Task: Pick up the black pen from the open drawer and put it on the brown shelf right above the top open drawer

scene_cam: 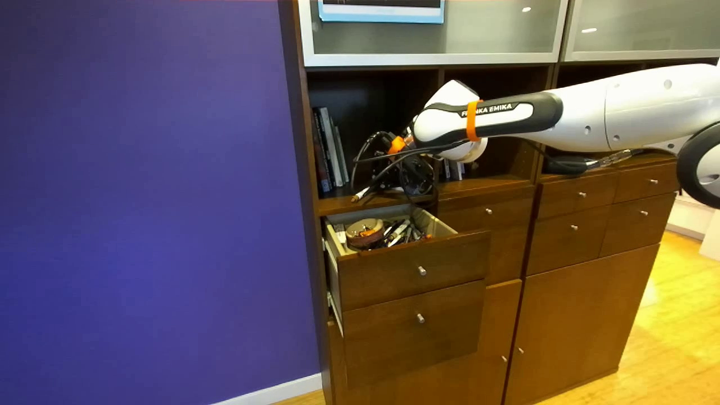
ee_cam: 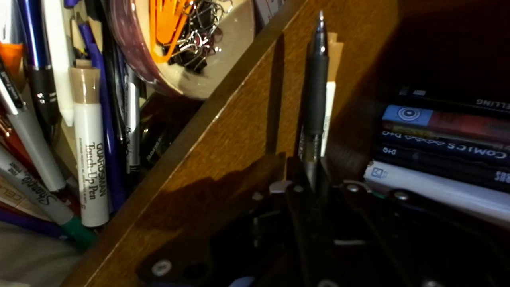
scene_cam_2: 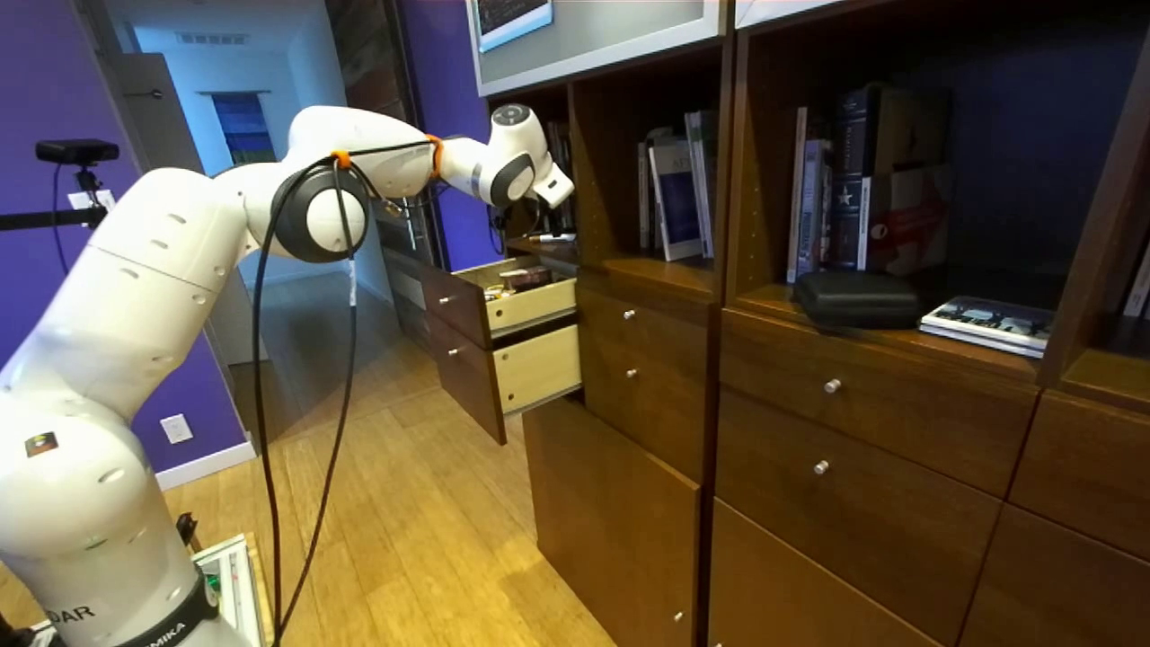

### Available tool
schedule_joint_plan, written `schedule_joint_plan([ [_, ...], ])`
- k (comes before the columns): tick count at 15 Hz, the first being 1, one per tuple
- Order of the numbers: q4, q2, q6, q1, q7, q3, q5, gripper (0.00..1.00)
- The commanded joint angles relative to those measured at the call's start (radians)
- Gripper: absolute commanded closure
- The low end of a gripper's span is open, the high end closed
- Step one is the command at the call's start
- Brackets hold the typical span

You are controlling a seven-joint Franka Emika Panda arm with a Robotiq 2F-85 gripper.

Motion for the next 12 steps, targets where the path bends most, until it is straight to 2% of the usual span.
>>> schedule_joint_plan([
  [1, 0.086, 0.058, -0.017, 0.002, 0.020, -0.007, 0.027, 0.97],
  [2, 0.093, 0.063, -0.019, 0.004, 0.025, -0.008, 0.024, 0.97],
  [3, 0.100, 0.068, -0.021, 0.006, 0.029, -0.010, 0.021, 0.73],
  [4, 0.105, 0.072, -0.022, 0.008, 0.031, -0.012, 0.017, 0.63],
  [8, 0.106, 0.071, -0.021, 0.001, 0.031, -0.003, 0.002, 0.35],
  [12, 0.083, 0.035, -0.044, 0.009, 0.029, -0.006, -0.012, 0.22],
])
